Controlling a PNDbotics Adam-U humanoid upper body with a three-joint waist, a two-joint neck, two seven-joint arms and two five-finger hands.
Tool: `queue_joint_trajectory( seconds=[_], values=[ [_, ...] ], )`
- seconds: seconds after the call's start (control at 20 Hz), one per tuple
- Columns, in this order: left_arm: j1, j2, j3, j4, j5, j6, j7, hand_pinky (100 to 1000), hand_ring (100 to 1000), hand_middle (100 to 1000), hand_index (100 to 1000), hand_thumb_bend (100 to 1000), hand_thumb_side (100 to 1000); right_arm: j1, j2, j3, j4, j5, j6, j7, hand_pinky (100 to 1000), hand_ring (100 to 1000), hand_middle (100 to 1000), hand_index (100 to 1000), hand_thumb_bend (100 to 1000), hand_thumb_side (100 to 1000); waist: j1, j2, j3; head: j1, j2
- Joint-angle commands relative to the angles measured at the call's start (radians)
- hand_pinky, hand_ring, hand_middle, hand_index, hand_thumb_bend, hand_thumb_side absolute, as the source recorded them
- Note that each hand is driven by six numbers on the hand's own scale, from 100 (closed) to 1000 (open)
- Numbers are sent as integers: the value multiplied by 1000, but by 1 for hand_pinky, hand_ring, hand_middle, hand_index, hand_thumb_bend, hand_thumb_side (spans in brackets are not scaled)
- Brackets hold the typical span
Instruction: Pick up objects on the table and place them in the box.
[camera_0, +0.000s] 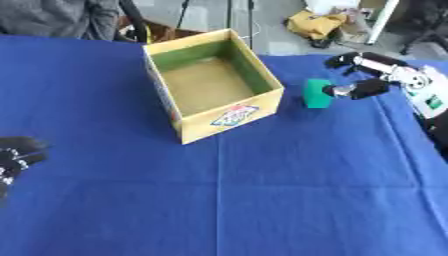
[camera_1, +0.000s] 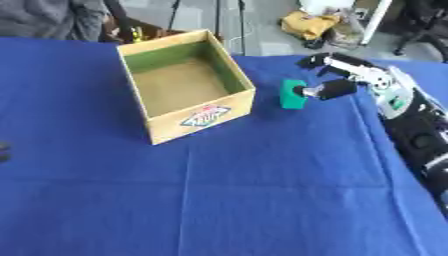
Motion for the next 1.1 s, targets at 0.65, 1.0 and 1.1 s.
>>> queue_joint_trajectory(
  seconds=[0.65,1.0,1.1],
  values=[
    [-12,12,0,-20,2,-3,2,831,791,596,672,413,1000,-15,21,-44,12,216,-72,-41,831,927,846,932,364,465,1,-10,7,6,2],
    [-13,13,1,-20,1,-3,3,832,791,596,671,414,1000,-4,18,-50,31,263,-59,-54,826,916,828,930,291,255,1,-7,8,5,1],
    [-13,13,1,-20,1,-3,3,832,791,596,671,414,1000,-3,18,-51,33,269,-57,-57,826,916,828,930,291,255,1,-7,8,5,1]
  ],
)
